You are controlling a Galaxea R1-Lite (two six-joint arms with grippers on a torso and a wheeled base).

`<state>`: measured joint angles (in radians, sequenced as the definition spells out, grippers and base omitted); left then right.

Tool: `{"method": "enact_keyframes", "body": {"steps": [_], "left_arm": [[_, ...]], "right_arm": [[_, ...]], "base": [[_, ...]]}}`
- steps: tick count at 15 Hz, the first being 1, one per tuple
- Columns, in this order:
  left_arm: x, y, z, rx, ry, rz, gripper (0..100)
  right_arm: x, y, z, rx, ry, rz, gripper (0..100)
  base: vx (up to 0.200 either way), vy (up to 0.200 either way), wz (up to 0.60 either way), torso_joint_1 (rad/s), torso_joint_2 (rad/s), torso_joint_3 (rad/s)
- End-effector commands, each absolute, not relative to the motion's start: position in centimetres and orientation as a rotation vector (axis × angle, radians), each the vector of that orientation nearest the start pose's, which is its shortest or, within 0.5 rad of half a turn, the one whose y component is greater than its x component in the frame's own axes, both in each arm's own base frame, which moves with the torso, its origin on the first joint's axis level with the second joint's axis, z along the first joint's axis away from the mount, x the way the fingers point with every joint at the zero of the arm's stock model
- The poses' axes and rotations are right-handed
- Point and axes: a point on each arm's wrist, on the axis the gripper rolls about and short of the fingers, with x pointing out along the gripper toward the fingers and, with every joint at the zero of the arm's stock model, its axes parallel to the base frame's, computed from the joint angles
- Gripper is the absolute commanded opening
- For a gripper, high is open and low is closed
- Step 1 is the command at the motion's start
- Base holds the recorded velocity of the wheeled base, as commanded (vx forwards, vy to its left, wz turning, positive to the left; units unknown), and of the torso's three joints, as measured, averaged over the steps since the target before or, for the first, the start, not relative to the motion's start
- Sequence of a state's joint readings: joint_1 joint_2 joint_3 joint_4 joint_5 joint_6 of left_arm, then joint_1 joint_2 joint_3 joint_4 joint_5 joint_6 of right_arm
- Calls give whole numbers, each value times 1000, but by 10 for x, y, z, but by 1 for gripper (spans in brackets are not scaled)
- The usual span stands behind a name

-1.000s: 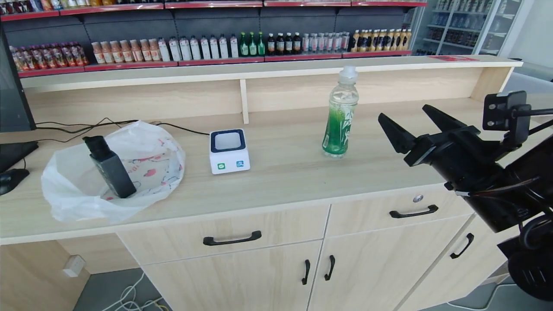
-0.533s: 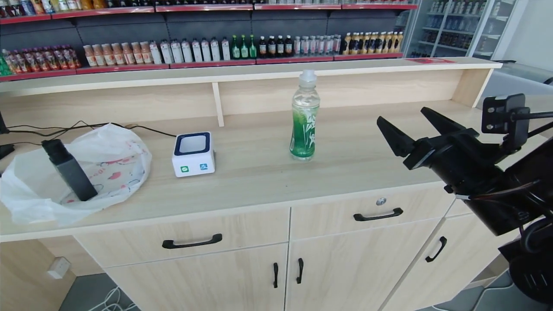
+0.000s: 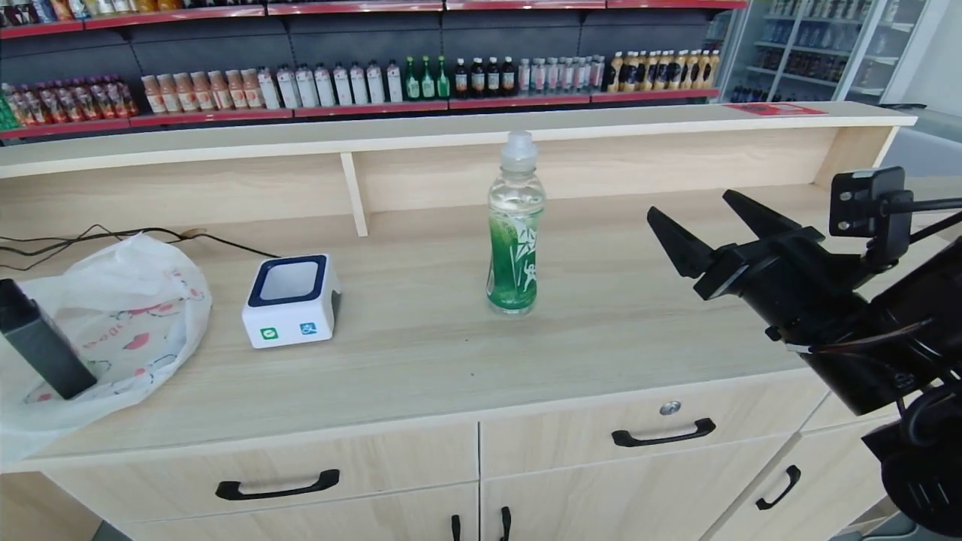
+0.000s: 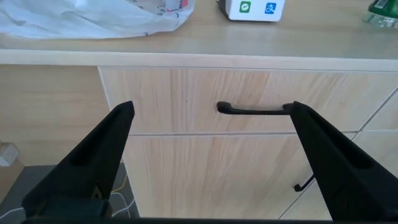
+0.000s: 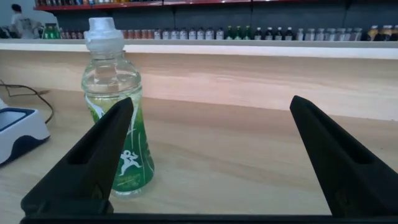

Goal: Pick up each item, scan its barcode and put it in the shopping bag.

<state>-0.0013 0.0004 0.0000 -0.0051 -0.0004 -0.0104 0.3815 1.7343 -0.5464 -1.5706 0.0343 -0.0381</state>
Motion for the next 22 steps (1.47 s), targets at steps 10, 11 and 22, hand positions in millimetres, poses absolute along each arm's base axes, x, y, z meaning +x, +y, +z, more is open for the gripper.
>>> {"method": "enact_keyframes", "body": {"steps": [10, 11, 22], "left_arm": [[-23, 0, 76, -9, -5, -2, 100], [-23, 0, 76, -9, -5, -2, 100], [-23, 0, 76, 6, -5, -3, 100]], "right_arm": [[272, 123, 178, 33, -310, 396, 100], [274, 124, 175, 48, -297, 382, 100], [305, 156, 159, 73, -197, 350, 100]], "base": [[0, 0, 120, 1, 1, 2], [0, 0, 0, 0, 0, 0], [0, 0, 0, 0, 0, 0]]}}
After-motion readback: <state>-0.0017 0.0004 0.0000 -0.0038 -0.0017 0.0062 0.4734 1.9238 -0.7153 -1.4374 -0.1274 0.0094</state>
